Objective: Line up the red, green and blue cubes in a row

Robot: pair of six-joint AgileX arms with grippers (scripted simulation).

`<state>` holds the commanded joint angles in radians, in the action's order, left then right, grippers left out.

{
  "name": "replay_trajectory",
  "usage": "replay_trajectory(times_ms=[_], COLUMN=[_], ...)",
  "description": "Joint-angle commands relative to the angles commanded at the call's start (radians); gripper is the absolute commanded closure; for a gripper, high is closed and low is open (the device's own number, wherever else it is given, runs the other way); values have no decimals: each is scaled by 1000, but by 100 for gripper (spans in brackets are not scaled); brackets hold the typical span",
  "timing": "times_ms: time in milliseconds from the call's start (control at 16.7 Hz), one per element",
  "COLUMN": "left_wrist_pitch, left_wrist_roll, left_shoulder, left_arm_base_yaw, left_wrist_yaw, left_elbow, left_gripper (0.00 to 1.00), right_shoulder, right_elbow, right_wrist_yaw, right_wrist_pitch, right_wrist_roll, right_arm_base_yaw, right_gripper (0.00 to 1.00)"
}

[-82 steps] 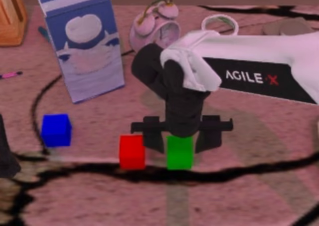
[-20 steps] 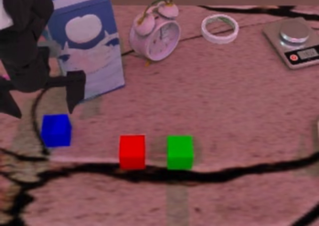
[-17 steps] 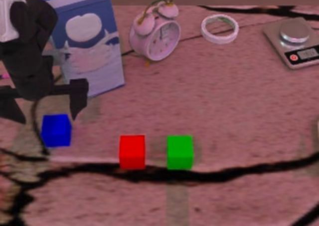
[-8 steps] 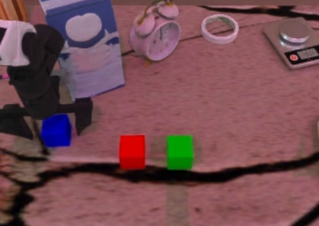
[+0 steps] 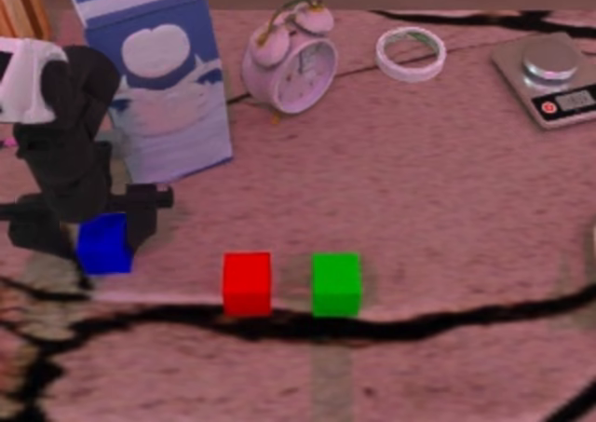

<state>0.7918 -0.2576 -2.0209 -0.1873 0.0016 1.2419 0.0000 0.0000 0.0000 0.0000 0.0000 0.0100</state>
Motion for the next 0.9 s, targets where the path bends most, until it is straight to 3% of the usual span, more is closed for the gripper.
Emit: replay_trajectory(times_ms=[360, 900], left_wrist_pitch=[0, 3], left_wrist_roll=[0, 2], left_shoulder=[0, 7], left_arm_base_yaw=[0, 1], left_wrist_yaw=[0, -1], left_elbow=[0, 2], left_gripper=[98, 100], right_shoulder=[0, 0], right_elbow=[0, 0], right_wrist_yaw=[0, 0], right_wrist_pitch=[0, 0], right_wrist_roll=[0, 0], right_arm_base_yaw=[0, 0], right_gripper=[0, 0])
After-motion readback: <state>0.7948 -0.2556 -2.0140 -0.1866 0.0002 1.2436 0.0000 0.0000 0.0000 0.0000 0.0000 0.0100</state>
